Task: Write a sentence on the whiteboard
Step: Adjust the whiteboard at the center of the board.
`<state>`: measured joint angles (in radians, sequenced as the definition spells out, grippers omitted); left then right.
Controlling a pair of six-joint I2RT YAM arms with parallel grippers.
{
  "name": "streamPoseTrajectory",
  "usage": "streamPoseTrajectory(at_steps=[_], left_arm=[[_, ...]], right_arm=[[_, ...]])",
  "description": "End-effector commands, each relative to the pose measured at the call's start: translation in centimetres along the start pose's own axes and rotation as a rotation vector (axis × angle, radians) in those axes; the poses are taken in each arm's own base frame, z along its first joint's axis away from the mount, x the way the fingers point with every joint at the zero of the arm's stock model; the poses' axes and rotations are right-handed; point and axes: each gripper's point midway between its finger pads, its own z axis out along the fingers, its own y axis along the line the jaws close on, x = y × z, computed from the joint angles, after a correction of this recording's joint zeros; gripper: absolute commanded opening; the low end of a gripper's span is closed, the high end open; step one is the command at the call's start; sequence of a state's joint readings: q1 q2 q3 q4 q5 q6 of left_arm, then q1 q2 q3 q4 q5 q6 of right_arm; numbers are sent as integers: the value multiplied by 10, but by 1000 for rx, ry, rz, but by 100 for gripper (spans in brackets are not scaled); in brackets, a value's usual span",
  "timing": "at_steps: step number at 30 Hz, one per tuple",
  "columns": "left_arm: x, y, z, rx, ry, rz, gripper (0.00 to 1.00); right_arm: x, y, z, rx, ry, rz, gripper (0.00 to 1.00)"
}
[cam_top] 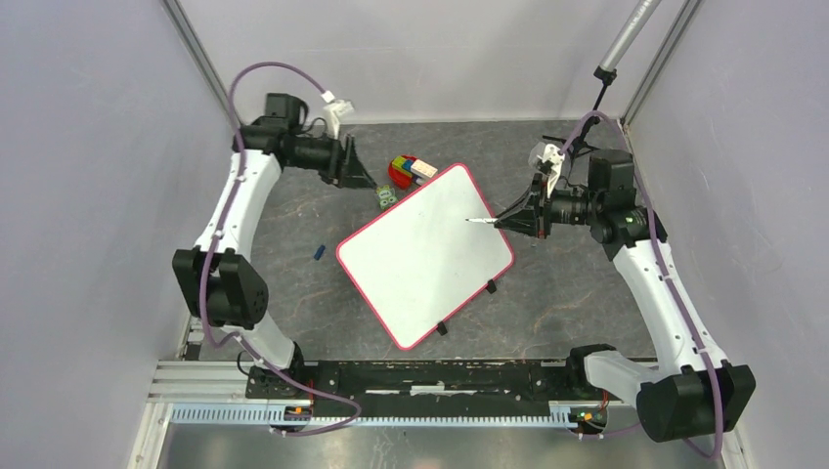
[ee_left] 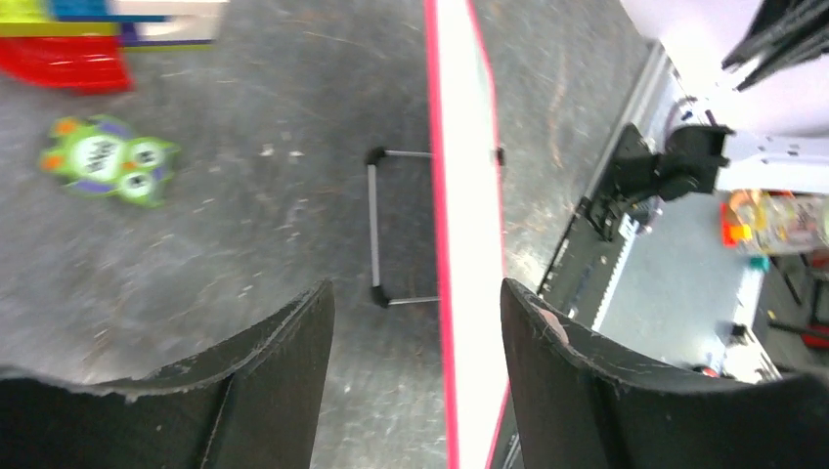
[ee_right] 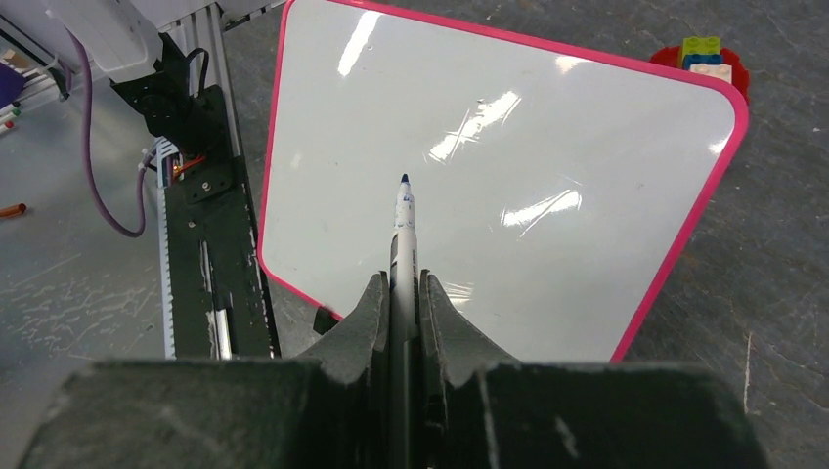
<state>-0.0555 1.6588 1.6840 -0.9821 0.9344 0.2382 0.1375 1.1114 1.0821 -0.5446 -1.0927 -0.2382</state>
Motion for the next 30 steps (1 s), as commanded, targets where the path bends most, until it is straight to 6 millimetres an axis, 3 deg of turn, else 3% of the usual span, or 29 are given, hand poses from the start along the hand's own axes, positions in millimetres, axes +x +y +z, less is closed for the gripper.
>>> streamPoseTrajectory(at_steps=[1,10,15,24,30], left_arm=[[5,-30,30,110,57,-40,68],[22,-28,74,96,164,-32,66],[30,-31,89,109,203,-18,61],[42,-50,108,203,247,4,25],[49,-60,119,243,274,16,10]], right_arm=[[-22,8,-10,-1,-43,-81,0],[-18,11,-10,-13,-42,-74,0],[-17,12,-9,-26,-38,-69,0],[-13,14,-9,-46,-27,-61,0],[-6,17,-10,-55,-7,-60,0]])
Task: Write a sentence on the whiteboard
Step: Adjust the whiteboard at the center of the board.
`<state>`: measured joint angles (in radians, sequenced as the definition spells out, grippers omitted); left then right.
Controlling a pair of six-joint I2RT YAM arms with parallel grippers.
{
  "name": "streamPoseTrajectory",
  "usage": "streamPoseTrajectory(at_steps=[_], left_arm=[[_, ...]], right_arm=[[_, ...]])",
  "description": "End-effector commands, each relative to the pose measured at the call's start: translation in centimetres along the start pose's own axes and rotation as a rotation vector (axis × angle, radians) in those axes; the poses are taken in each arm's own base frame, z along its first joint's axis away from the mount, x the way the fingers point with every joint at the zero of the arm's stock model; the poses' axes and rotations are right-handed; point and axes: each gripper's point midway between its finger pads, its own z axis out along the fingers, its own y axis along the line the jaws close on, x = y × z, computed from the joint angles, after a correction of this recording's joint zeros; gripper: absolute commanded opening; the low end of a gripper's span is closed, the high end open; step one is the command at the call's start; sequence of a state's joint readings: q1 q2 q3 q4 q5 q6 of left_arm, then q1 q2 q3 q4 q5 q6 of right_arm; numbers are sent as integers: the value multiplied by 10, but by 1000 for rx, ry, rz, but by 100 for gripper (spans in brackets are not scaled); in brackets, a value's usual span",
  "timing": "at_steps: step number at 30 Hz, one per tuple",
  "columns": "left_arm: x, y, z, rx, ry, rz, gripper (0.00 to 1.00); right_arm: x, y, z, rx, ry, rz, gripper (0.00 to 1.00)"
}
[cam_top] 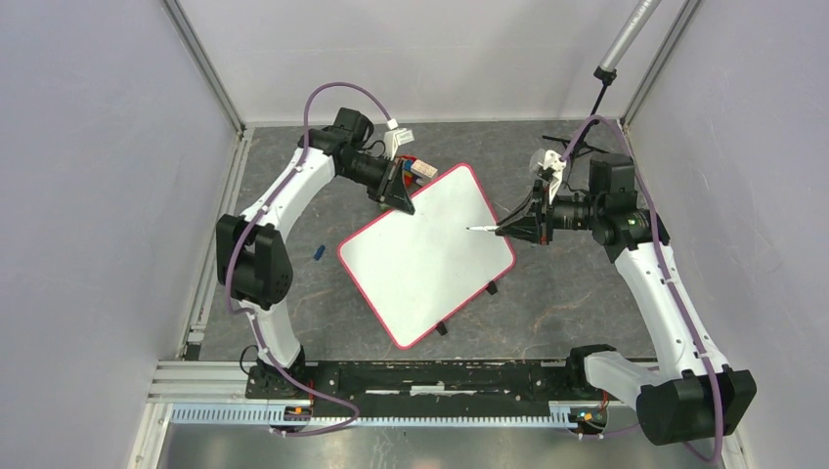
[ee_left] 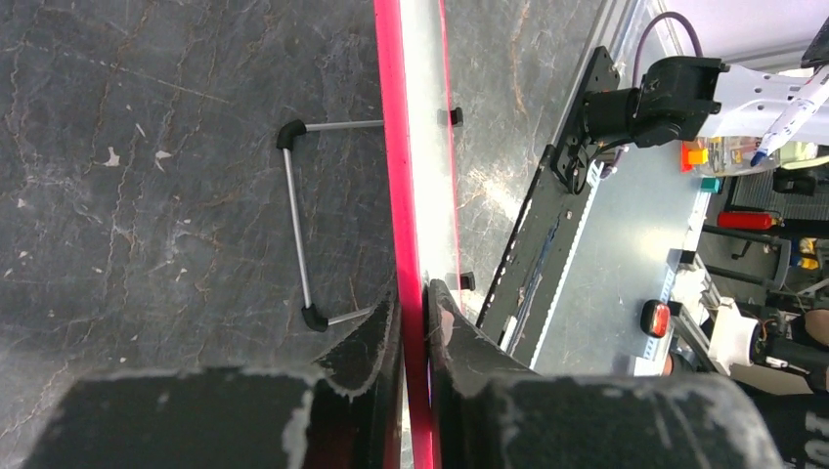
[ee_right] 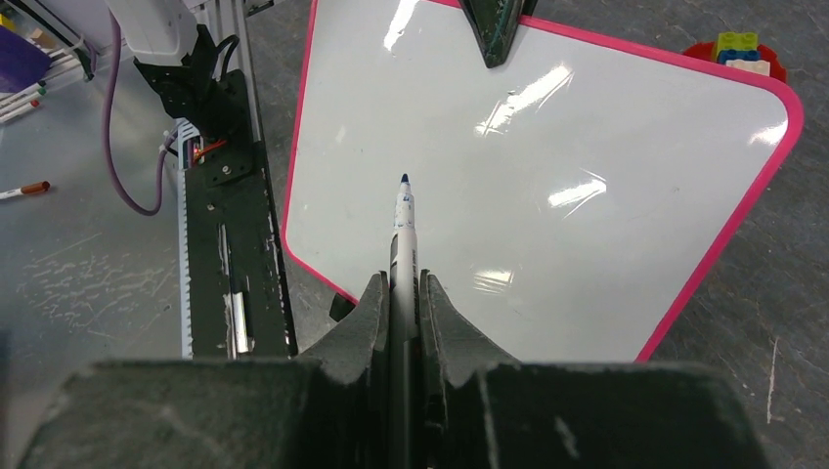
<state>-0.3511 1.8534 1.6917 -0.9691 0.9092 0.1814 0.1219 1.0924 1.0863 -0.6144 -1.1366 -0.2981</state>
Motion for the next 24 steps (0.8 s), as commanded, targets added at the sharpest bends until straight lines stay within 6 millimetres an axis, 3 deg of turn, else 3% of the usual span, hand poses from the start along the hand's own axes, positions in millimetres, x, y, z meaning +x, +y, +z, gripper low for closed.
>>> streamPoseTrajectory(at_steps=[1,5,18,21,24], left_arm=[[-7,-13,14,54,10,63,8],[-5,-17,25,66,32,59,3],[1,-27,53,64,87,51,4],[-4,-27,49,38,75,64,21],[-12,-30,35,5,43,90,47]], right_arm=[[-8,7,-4,-24,-4,-46,0],[-4,8,-4,-32,5,-40,0],[12,13,-4,-47,33,-38,0],[19,12,-3,-41,39,-30,0],[23,11,-2,-32,47,-28,0]])
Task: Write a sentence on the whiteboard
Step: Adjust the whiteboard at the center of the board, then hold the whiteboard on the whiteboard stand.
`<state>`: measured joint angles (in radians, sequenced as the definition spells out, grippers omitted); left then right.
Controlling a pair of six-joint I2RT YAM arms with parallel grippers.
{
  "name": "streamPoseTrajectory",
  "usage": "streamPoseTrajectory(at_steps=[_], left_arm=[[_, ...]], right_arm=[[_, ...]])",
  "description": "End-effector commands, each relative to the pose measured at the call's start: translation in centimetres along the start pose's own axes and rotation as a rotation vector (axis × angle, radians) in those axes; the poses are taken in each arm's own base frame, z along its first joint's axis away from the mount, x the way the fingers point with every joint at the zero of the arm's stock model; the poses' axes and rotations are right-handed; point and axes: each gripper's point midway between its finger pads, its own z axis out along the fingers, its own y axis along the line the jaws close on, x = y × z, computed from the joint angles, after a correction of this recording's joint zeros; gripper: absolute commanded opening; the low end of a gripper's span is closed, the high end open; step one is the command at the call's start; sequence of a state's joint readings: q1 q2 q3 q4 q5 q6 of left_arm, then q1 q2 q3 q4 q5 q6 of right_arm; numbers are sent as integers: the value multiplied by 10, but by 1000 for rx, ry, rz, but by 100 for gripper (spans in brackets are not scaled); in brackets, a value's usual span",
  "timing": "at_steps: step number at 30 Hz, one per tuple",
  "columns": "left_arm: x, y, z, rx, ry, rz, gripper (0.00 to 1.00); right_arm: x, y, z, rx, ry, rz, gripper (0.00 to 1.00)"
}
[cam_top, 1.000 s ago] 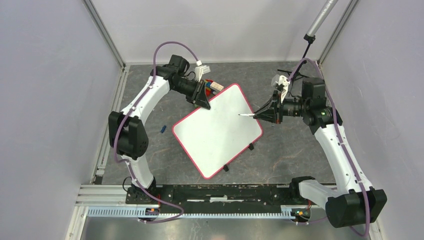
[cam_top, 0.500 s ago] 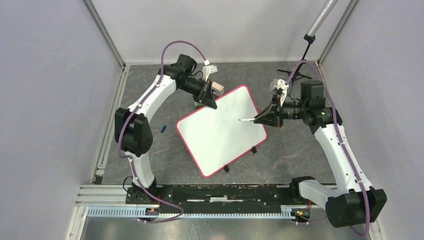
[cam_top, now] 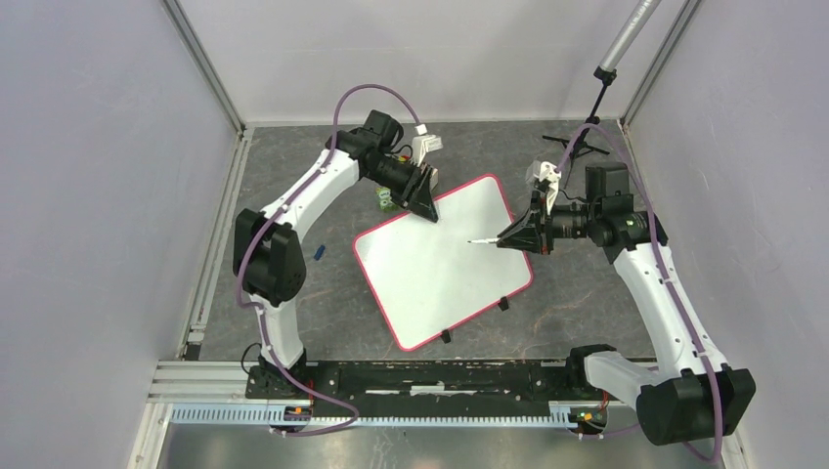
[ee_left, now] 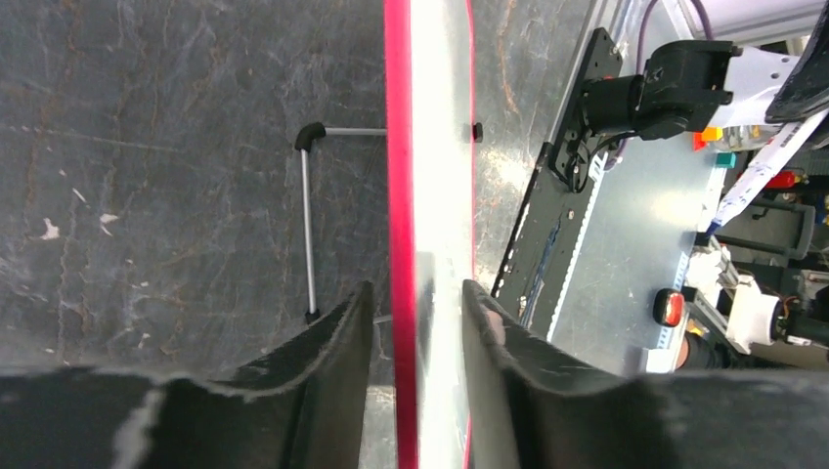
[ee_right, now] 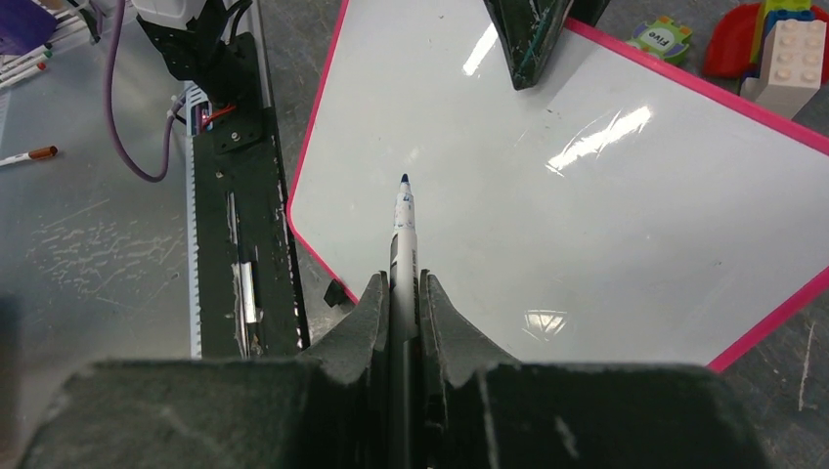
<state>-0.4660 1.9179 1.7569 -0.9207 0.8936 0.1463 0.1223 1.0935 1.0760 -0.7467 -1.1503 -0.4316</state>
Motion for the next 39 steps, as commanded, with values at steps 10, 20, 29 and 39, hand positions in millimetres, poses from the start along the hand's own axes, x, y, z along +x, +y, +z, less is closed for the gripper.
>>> streamPoseTrajectory(at_steps=[10,20,29,39], left_arm=[[-4,-7,-106,-171,-185,-1,100],[54,-5,-163,-329,-344,-122,100],[87,-8,-159,-377,-308,-157,100],[83,-12,-152,-322,-403,-196,100]], right_arm=[[3,8,17,37,36,-94,0],[-13,6,50,20,60,-153,0],[-25,27,89,14,73,-269,0],[-4,47,105,-32,72,-266,0]])
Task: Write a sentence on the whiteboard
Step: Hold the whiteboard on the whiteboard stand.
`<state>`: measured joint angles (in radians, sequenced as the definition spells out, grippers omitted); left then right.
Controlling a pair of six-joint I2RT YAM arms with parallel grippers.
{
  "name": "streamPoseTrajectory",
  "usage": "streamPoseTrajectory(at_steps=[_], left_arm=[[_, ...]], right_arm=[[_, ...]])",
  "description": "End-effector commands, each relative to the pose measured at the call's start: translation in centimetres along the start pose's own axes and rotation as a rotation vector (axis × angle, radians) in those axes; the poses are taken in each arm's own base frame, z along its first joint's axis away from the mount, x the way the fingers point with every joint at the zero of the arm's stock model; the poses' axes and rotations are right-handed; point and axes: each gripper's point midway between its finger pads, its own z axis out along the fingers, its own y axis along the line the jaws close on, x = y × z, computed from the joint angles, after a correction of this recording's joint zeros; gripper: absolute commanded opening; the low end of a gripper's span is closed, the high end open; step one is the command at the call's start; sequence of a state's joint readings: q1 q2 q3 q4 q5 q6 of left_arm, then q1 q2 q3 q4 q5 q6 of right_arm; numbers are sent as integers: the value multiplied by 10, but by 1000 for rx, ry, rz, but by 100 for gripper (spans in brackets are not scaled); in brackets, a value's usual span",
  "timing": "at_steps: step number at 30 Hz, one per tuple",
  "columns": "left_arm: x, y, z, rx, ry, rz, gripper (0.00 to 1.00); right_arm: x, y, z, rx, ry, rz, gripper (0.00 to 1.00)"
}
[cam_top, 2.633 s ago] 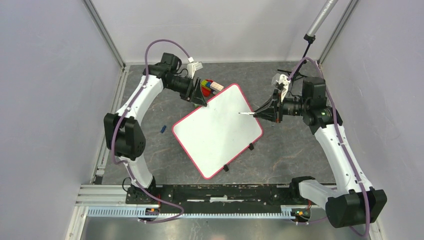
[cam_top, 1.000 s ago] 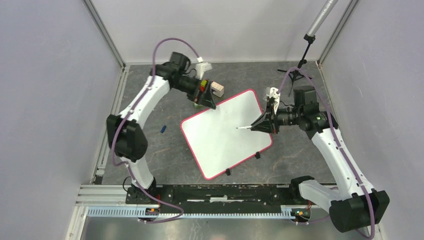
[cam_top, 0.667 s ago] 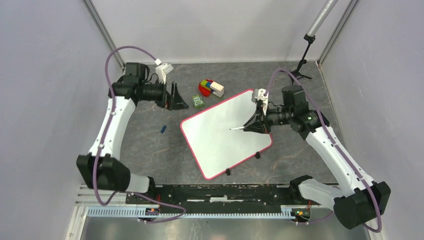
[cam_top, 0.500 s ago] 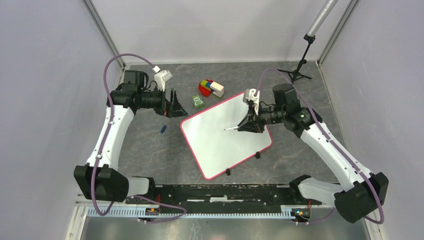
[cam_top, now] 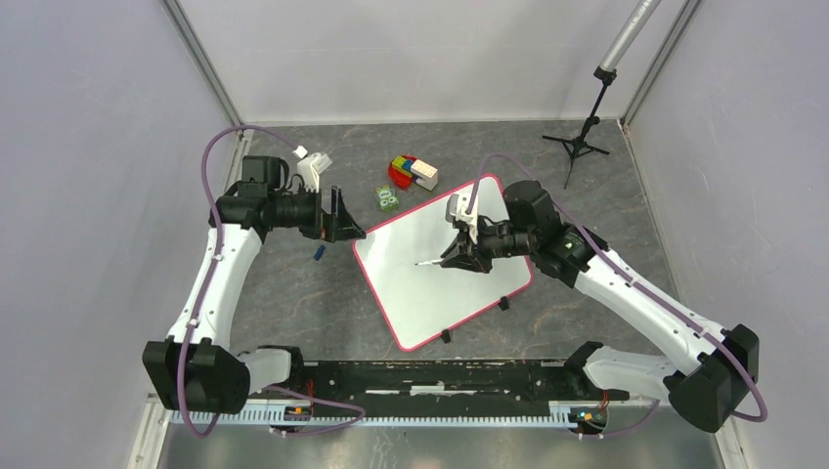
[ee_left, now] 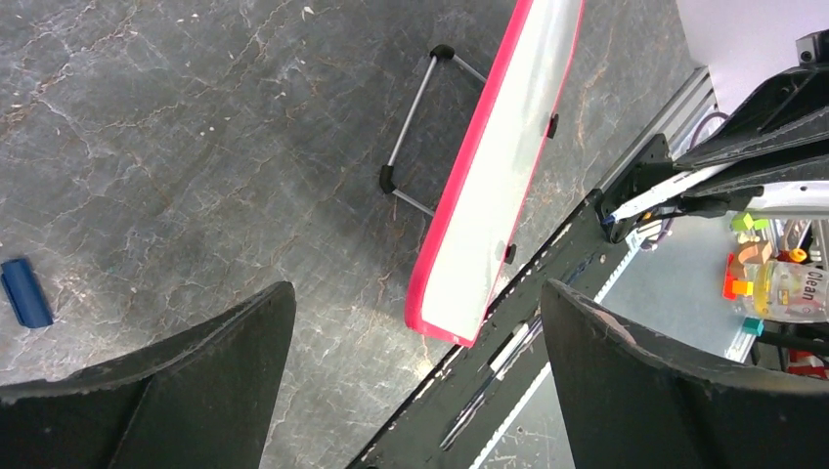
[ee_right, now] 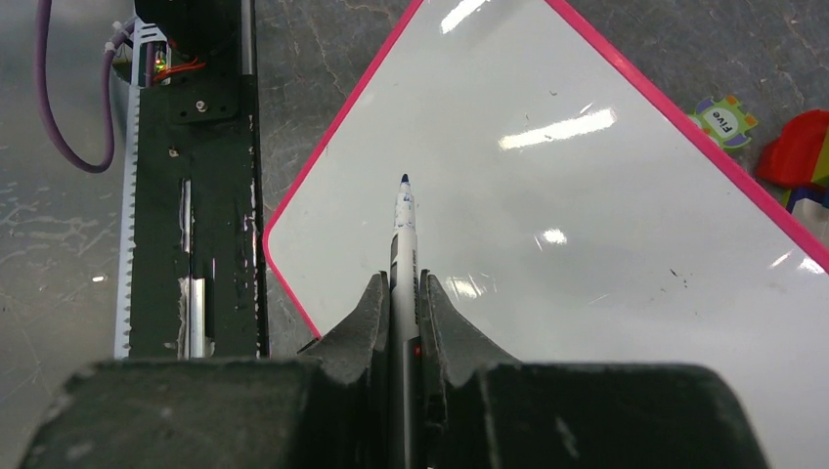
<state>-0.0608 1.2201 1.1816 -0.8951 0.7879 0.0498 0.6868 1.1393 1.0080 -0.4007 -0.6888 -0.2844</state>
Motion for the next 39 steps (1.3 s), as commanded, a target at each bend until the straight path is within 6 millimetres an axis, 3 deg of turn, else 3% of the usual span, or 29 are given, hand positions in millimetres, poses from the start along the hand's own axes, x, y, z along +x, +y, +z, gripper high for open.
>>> streamPoseTrajectory(at_steps=[1,13,23,29,39], left_arm=[[-10,-10,-1,46,-80,18,100],[-3,-14,9,148,-48,30,99],[4,-24,12,234,-30,26,90],[6,-31,16,276,-9,27,81],[6,-38,25,316,27,37,75]], right_arm=[[-12,0,2,18,-51,-24,0],[-8,11,15,-35,-50,-12,0],[-18,25,34,-47,-14,-97,0],[-16,26,34,-45,-14,-112,0],[-8,32,33,-62,-17,-120,0]])
